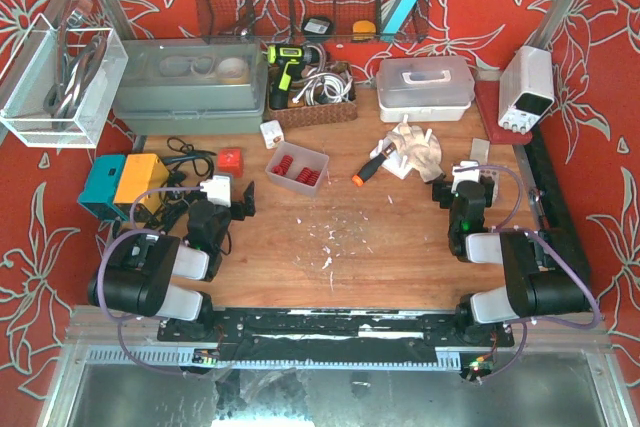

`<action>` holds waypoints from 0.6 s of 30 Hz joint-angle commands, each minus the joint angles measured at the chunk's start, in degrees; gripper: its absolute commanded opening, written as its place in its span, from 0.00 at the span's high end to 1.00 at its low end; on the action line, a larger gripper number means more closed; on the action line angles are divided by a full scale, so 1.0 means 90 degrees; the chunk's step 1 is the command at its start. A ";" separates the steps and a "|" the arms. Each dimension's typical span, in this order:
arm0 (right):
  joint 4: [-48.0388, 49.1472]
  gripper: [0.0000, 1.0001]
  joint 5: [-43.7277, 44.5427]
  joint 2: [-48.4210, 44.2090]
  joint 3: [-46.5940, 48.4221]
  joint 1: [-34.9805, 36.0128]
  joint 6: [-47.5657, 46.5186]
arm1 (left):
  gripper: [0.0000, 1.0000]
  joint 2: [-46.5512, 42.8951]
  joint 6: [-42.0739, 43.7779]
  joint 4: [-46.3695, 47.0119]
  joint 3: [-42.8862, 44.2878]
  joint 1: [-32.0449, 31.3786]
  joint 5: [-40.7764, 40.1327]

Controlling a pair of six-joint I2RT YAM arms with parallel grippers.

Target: Install the large spring

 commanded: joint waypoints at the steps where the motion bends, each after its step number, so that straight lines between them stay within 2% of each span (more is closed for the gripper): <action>1: -0.0028 0.01 0.0136 -0.0070 0.0034 0.0057 -0.0035 | 0.01 0.0002 0.0081 0.0220 0.0080 -0.0026 -0.0099; 3: -0.0085 0.01 0.0194 -0.0241 0.0063 0.0065 -0.0027 | 0.01 -0.0020 0.0063 0.0257 0.0067 -0.0029 -0.0166; 5: -0.0869 0.01 0.0221 -0.0874 0.0255 0.0070 -0.0008 | 0.01 -0.0229 0.0042 0.0013 0.0113 -0.0029 -0.0207; 7: -0.2033 0.01 0.0222 -0.1621 0.0536 0.0074 0.0080 | 0.01 -0.0770 -0.0004 -0.0874 0.0319 -0.0026 -0.0239; 9: -0.2471 0.01 0.0155 -0.2160 0.0647 0.0071 0.0269 | 0.01 -0.1517 -0.0164 -0.2135 0.0793 -0.0039 -0.0294; 12: -0.2982 0.01 0.0171 -0.2791 0.0896 0.0065 0.1038 | 0.01 -0.2236 -0.0844 -0.3447 0.1543 -0.0039 -0.0407; 14: -0.3688 0.01 0.0223 -0.3092 0.1309 0.0062 0.1786 | 0.01 -0.2581 -0.1415 -0.4078 0.1984 -0.0036 -0.0386; 18: -0.6053 0.01 0.0054 -0.3161 0.2680 0.0055 0.3033 | 0.01 -0.3273 -0.2718 -0.5386 0.2872 -0.0030 -0.0446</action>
